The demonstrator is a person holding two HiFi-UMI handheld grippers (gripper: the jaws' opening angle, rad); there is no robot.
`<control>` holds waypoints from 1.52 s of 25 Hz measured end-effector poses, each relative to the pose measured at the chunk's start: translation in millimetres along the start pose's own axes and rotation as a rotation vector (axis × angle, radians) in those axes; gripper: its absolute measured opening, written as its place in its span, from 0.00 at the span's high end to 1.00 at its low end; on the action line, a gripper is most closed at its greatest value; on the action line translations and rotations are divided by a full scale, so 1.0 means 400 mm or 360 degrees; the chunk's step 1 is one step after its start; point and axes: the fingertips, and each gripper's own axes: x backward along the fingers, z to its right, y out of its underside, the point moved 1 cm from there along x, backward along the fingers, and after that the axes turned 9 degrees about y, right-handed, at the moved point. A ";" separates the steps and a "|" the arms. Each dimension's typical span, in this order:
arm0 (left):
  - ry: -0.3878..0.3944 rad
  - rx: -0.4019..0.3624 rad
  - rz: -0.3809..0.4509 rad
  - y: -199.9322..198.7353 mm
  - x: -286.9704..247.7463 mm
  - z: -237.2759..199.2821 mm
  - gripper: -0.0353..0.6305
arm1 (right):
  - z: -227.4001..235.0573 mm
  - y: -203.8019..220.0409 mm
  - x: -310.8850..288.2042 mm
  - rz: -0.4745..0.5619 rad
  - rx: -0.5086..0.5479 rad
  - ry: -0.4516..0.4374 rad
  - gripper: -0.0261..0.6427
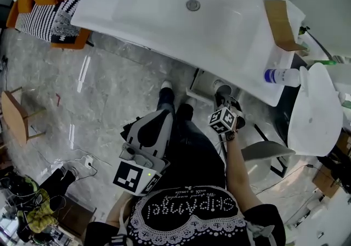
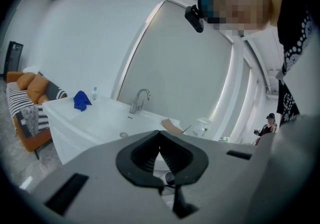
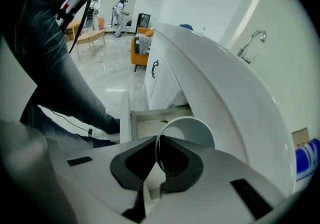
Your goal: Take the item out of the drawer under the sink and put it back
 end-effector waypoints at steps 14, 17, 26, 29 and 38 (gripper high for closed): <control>0.0126 -0.0023 0.0054 -0.009 -0.013 0.018 0.94 | 0.047 -0.059 0.139 0.0141 -0.0419 0.0092 0.92; 0.0158 -0.0046 0.0061 -0.014 -0.028 0.031 0.94 | 0.076 -0.068 0.185 0.0211 -0.0583 0.0128 0.92; 0.0227 -0.0084 0.0084 -0.032 -0.050 0.073 0.94 | 0.127 -0.049 0.275 0.0316 -0.0841 0.0194 0.92; 0.0231 -0.0109 0.0093 -0.037 -0.049 0.076 0.94 | 0.144 -0.050 0.302 0.0358 -0.0908 0.0230 0.92; 0.0275 -0.0147 0.0119 -0.040 -0.050 0.103 0.94 | 0.161 -0.069 0.372 0.0497 -0.1039 0.0256 0.92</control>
